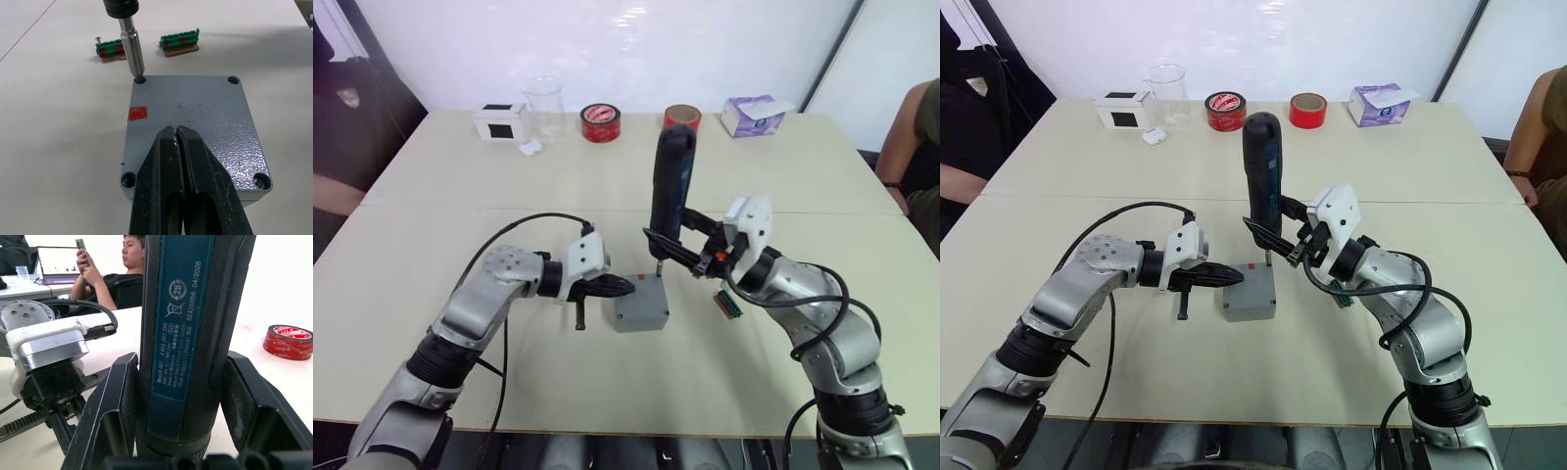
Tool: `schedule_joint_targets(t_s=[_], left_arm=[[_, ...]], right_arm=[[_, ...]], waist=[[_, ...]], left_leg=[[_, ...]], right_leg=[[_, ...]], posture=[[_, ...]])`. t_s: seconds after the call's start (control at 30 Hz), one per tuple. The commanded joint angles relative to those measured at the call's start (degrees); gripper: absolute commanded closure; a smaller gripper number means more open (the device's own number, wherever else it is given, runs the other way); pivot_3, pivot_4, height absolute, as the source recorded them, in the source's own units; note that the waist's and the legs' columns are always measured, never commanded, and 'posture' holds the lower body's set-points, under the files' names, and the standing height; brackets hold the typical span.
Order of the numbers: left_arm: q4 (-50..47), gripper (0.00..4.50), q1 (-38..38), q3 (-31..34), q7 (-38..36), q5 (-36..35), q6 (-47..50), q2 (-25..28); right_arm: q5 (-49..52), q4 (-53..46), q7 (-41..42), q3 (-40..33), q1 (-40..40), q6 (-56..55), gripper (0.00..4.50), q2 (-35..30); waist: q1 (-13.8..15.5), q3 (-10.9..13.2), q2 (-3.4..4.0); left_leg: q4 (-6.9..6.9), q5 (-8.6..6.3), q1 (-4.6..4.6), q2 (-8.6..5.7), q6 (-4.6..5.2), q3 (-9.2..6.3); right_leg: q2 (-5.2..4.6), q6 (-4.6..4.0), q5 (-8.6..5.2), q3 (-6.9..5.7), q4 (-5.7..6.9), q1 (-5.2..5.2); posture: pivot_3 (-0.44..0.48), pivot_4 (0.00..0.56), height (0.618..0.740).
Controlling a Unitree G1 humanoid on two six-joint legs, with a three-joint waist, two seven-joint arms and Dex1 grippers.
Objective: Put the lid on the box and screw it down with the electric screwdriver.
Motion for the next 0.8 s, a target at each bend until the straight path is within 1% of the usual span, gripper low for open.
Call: schedule_joint_targets(t_s=[0.03, 0.1, 0.17, 0.2, 0.8], left_arm=[[-0.16, 4.50, 0.29, -0.52, -0.03, 0.68, 0.23, 0.42], [-0.16, 4.50, 0.28, -0.82, -0.07, 1.07, 0.12, 0.58], [-0.08, 4.50, 0.27, -0.89, -0.01, 1.22, 0.14, 0.57], [-0.06, 4.50, 0.29, -0.91, -0.01, 1.30, 0.12, 0.57], [0.85, 4.50, 0.53, -1.37, -0.11, 2.76, -0.62, 0.32]], right_arm=[[-2.43, 0.27, -0.09, 2.58, 1.74, 0.16, 2.66, -0.65], [-2.88, 0.74, -0.50, 3.19, 1.99, 0.91, 2.66, -0.72], [-1.98, 0.98, -1.31, 3.12, 2.24, 2.36, 2.66, 0.04], [-1.81, 1.10, -1.54, 3.20, 2.35, 2.80, 2.66, 0.19], [-3.35, 2.66, -2.51, 5.60, 5.08, 6.61, 2.66, -1.25]], waist=[[-0.03, -0.01, 0.00], [-0.04, -0.01, -0.01], [-0.03, -0.04, -0.05], [-0.03, -0.06, -0.09], [-0.02, -0.55, -0.34]], left_leg=[[0.00, 0.00, 0.03, 0.00, 0.00, 0.00], [-0.01, 0.00, 0.21, 0.00, 0.00, 0.00], [-0.08, -0.01, 0.63, 0.00, 0.01, 0.00], [-0.10, -0.02, 0.77, 0.00, 0.02, 0.00], [-0.10, -0.02, 0.83, 0.02, 0.03, -0.02]], right_leg=[[0.00, 0.00, 0.00, 0.00, 0.00, 0.02], [0.00, 0.00, 0.00, 0.00, -0.03, 0.21], [0.00, -0.02, -0.03, 0.00, -0.11, 0.60], [0.00, -0.18, -0.14, 0.00, -0.12, 0.74], [0.00, -0.20, -0.14, 0.01, -0.09, 0.78]], posture=[[0.000, 0.150, 0.740], [0.000, 0.150, 0.740], [0.000, 0.150, 0.740], [0.000, 0.150, 0.740], [0.000, 0.150, 0.740]])
